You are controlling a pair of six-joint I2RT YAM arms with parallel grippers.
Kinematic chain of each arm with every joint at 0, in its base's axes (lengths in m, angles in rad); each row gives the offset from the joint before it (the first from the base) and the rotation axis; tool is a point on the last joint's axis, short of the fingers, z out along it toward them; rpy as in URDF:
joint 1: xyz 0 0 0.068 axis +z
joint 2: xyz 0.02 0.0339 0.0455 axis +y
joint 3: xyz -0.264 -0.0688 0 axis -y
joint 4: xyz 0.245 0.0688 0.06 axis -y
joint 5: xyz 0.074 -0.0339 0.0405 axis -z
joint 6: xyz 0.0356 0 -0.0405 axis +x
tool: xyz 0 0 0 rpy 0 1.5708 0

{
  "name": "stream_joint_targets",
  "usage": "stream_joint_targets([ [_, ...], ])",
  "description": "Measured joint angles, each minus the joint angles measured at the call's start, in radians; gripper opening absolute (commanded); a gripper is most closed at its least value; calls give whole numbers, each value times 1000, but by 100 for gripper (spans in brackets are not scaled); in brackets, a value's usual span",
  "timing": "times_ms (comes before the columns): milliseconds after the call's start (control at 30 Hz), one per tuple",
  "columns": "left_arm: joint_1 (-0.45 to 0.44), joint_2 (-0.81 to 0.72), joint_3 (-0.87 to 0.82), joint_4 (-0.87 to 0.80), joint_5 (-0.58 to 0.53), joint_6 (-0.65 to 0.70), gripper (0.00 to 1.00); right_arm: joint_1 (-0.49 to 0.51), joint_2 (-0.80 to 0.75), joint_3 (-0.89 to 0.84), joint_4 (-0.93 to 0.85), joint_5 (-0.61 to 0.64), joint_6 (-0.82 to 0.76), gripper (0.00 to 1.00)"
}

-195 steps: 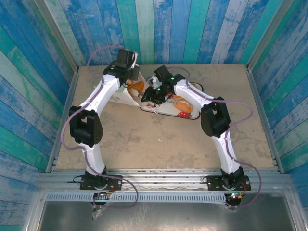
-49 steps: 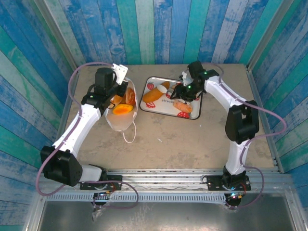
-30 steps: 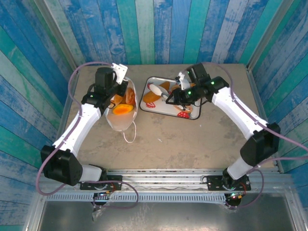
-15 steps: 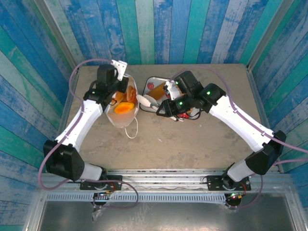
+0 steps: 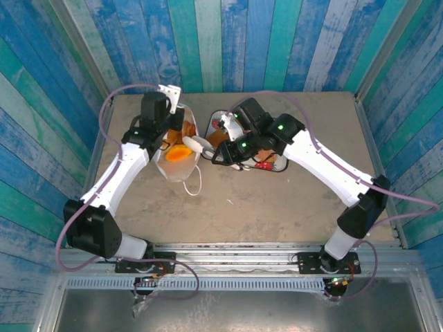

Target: Take the fake bread out of the paper bag

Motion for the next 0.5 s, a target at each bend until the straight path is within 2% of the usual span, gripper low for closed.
stream_joint_targets([
  [267, -21, 0, -6, 23, -17, -21, 2, 6, 106, 95, -29, 34, -8, 43],
  [500, -34, 4, -7, 30, -53, -39, 2, 6, 223, 203, -84, 127, -9, 43],
])
